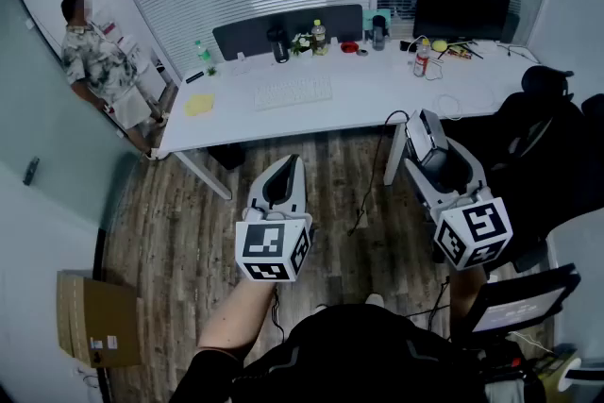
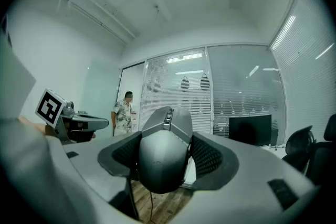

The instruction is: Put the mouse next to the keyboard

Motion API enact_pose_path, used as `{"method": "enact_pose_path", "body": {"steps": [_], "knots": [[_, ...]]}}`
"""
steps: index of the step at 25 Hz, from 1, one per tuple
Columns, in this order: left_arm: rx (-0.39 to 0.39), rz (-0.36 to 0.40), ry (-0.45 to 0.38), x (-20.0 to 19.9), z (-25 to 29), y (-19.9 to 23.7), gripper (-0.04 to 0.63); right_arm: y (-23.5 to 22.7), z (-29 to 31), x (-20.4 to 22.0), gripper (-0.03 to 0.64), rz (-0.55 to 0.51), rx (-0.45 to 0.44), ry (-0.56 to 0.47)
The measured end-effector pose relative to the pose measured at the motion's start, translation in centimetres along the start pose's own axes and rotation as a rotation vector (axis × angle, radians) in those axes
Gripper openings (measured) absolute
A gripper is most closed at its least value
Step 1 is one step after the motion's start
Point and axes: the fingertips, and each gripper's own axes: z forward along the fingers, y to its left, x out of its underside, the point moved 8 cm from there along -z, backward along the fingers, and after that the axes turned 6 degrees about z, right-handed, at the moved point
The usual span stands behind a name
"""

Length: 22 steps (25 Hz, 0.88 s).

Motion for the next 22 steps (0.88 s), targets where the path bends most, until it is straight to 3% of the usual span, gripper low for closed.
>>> {"method": "enact_pose_path", "body": {"steps": [6,15,22], "knots": [[0.013,0.043,0.008,0.9,0.1,-0.3,0.029,-0.3,0.3,-0.1,0.295,-0.017,-0.012,-0.002],[0.01,0.044,-0.013,1.5,0.4,-1.0,0.029,-0.7,0.1,-0.2,0.293,-0.011,-0.009,-0.003],[0.023,-0.001,0.004,0.9,1.6,-2.8,0.029,-2.3,-0.5,-0.4,0.291,-0.003,-0.033,-0.009]]}}
